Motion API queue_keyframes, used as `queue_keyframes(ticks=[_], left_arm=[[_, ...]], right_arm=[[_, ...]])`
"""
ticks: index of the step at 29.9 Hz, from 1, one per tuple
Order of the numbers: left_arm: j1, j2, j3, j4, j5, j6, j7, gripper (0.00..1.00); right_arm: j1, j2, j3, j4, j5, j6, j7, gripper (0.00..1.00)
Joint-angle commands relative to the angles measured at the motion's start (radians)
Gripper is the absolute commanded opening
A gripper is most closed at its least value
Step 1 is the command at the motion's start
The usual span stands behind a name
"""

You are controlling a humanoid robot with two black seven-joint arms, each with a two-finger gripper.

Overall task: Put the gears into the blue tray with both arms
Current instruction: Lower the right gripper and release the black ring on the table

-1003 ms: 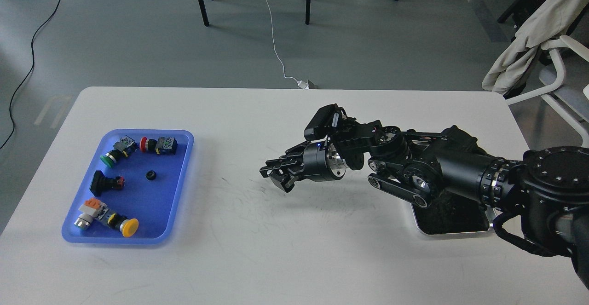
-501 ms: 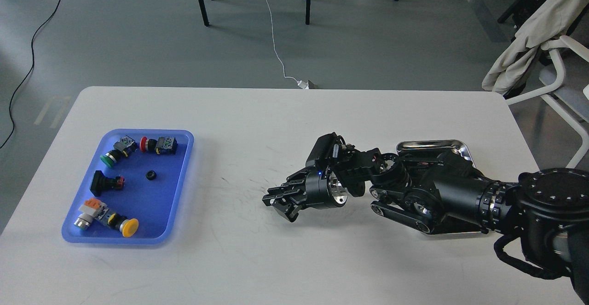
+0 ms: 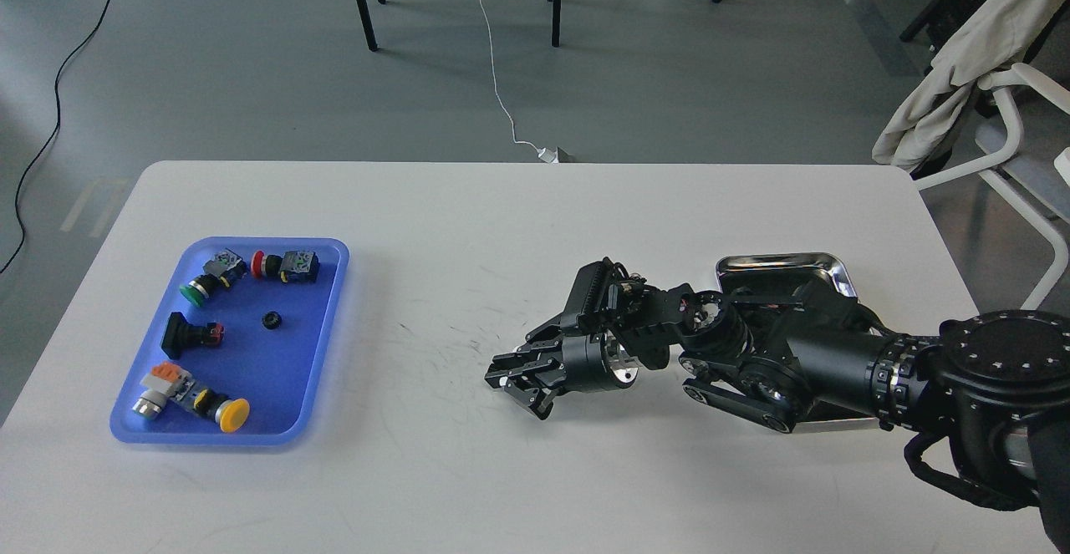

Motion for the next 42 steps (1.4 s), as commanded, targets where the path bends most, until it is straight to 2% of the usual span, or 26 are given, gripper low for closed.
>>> queue_keyframes(ticks=[1, 16, 20, 24, 34, 42], left_arm=[[0.000, 0.002, -0.002, 0.000, -0.002, 0.000, 0.000, 0.98], [0.000, -0.001, -0.002, -0.001, -0.002, 0.000, -0.005, 0.98], [0.000, -0.001, -0.002, -0.001, -0.002, 0.000, -0.005, 0.98], [0.000, -0.001, -0.003, -0.001, -0.002, 0.000, -0.005, 0.99], [0.000, -0.001, -0.003, -0.001, -0.002, 0.000, -0.005, 0.98], [0.002, -0.003, 0.011, 0.000, 0.002, 0.000, -0.009, 0.98]], right_arm=[[0.005, 0.000, 0.006, -0.003, 0.003, -0.002, -0.001, 0.02], [0.005, 0.000, 0.093, -0.022, 0.012, -0.002, -0.001, 0.18], [0.005, 0.000, 0.122, -0.022, 0.014, -0.002, -0.001, 0.25], [0.002, 0.000, 0.130, -0.022, 0.014, -0.005, -0.001, 0.36], [-0.008, 0.000, 0.134, -0.025, 0.015, -0.007, -0.001, 0.41], [-0.004, 0.000, 0.263, -0.055, 0.083, -0.004, -0.001, 0.63]])
